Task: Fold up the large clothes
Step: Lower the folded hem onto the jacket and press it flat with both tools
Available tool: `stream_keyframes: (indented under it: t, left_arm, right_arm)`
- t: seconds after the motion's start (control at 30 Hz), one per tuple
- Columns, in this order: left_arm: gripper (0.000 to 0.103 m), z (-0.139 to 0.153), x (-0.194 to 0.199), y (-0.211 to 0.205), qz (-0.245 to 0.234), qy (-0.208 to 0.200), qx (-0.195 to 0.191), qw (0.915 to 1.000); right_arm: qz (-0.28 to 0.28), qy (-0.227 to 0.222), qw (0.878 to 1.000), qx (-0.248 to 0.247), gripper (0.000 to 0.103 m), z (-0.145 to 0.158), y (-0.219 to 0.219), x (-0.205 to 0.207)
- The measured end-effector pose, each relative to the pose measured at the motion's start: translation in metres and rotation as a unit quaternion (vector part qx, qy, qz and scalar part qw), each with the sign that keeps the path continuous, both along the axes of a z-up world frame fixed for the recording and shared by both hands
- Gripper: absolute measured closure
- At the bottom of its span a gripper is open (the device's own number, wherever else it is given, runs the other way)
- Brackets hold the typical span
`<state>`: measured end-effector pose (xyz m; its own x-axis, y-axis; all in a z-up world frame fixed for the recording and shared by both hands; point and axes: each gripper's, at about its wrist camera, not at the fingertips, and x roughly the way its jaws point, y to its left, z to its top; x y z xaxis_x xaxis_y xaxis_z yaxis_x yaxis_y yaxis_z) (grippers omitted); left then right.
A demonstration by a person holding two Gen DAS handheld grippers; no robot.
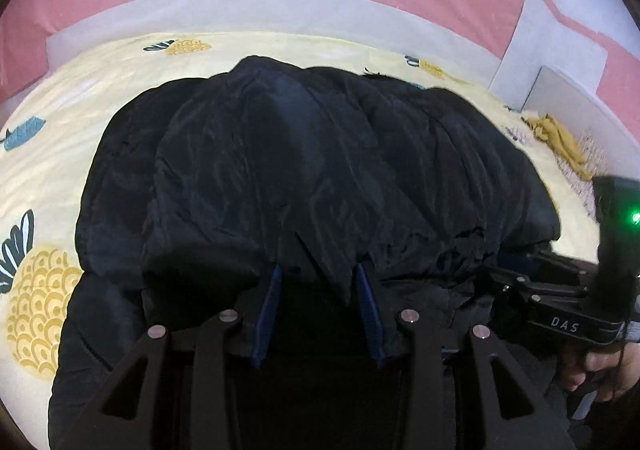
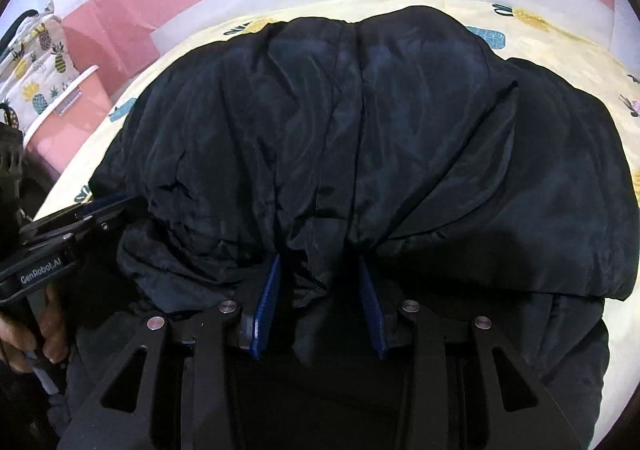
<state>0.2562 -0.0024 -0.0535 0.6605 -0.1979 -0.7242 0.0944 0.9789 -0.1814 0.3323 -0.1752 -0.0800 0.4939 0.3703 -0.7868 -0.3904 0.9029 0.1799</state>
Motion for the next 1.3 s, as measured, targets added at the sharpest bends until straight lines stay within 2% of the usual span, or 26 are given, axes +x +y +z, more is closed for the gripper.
stream_keyframes:
  t: [0.17,0.33,0.4,0.57,0.67,0.8,0.87,0.97,1.13,1.3]
  left_arm:
    - [0.061,-0.006,0.0,0.004,0.004,-0.002,-0.004,1.0]
    - [0.061,0.0,-0.002,0.003,0.007,-0.001,0.003,1.0]
    - [0.061,0.002,-0.006,0.006,0.008,0.001,-0.003,1.0]
    - [0.058,0.013,-0.014,0.013,0.017,0.01,-0.014,0.9997]
    - [0.059,0.025,-0.026,0.013,0.019,-0.001,-0.008,0.9998]
    - [0.059,0.033,-0.036,0.012,0.013,-0.016,-0.018,0.9996]
    - [0.058,0.026,-0.031,0.012,0.013,-0.013,-0.003,0.9998]
    - [0.058,0.003,-0.022,0.016,0.023,0.021,0.011,0.9995]
    - [0.058,0.007,-0.032,0.015,0.026,0.016,0.016,0.9994]
    - [0.059,0.021,-0.054,0.008,0.029,0.007,0.031,0.9991]
  right_arm:
    - [-0.004,-0.018,0.999,-0.026,0.064,-0.005,0.012,-0.004]
    - [-0.007,-0.015,1.0,-0.003,0.064,-0.002,0.017,-0.006]
    - [-0.01,-0.009,1.0,0.014,0.064,0.0,0.005,-0.008]
    - [-0.024,-0.018,0.999,0.02,0.064,0.02,-0.003,-0.025]
    - [-0.023,-0.034,0.999,0.019,0.064,0.033,0.0,-0.037]
    - [-0.007,-0.047,0.999,0.02,0.064,0.04,0.011,-0.042]
    - [-0.003,-0.033,0.999,0.003,0.064,0.027,0.02,-0.036]
    - [-0.007,-0.002,1.0,-0.009,0.064,0.004,0.02,-0.025]
    - [-0.008,-0.01,1.0,-0.001,0.064,0.013,0.016,-0.031]
    - [-0.009,-0.026,1.0,0.007,0.064,0.033,0.0,-0.059]
